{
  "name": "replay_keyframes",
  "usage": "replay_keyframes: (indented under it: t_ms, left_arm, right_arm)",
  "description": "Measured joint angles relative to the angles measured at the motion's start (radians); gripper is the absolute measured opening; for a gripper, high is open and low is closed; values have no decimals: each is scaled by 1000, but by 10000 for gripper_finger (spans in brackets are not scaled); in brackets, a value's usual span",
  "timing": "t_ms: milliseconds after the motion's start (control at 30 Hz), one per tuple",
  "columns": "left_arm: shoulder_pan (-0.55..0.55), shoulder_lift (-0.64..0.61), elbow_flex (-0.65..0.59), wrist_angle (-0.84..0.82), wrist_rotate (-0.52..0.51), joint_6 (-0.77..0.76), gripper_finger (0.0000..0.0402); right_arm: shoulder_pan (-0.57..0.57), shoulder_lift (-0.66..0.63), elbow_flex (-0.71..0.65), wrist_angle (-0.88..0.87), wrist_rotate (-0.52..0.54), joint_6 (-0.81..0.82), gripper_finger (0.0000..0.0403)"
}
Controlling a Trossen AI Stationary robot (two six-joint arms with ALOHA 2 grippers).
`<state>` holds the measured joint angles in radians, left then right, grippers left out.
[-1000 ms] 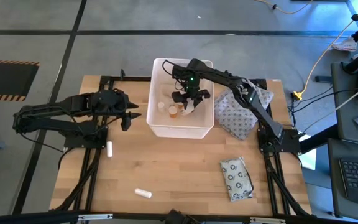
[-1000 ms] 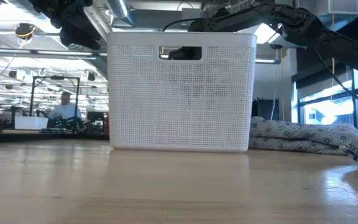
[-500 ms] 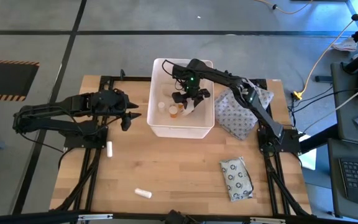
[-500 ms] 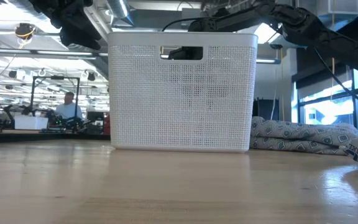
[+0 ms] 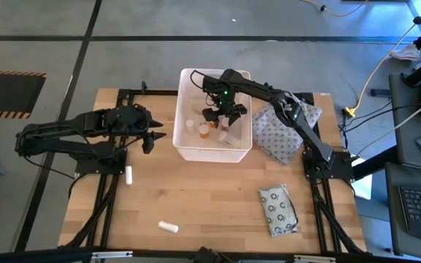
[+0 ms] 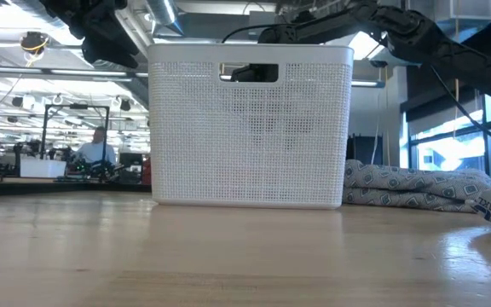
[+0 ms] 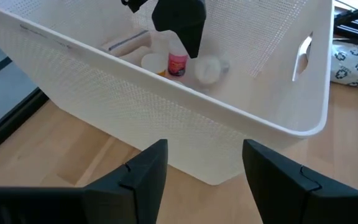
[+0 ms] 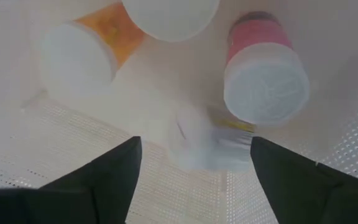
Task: Pick & place medical supplies in basket/bin
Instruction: Put the top white rolled gauze into the white bin
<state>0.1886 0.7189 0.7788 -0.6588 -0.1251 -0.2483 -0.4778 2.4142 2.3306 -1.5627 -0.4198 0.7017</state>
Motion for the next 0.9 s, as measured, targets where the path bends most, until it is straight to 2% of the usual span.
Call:
replay_keyframes:
  t_ms: [133, 333, 467, 567, 633, 733, 900]
  left_arm:
    - [0, 0, 0, 11, -3, 13, 200]
    - [0, -30, 0, 89, -4, 40, 200]
    - [0, -64, 0, 141, -4, 92, 200]
    - [0, -83, 0, 165, -4, 96, 200]
    - [0, -92, 0, 167, -4, 96, 200]
    - [0, -94, 0, 164, -5, 95, 200]
    - [0, -83, 0, 165, -14, 61, 200]
  right_arm:
    - [0, -7, 24, 8, 24, -55, 302]
    - [19, -131, 25, 112, 121, -157, 303]
    - [75, -237, 24, 134, 251, -285, 303]
    - [165, -319, 21, 137, 404, -373, 303]
    - [241, -365, 20, 139, 470, -411, 303]
    - [368, -414, 19, 121, 495, -468, 303]
    - [586, -464, 19, 52, 534, -465, 303]
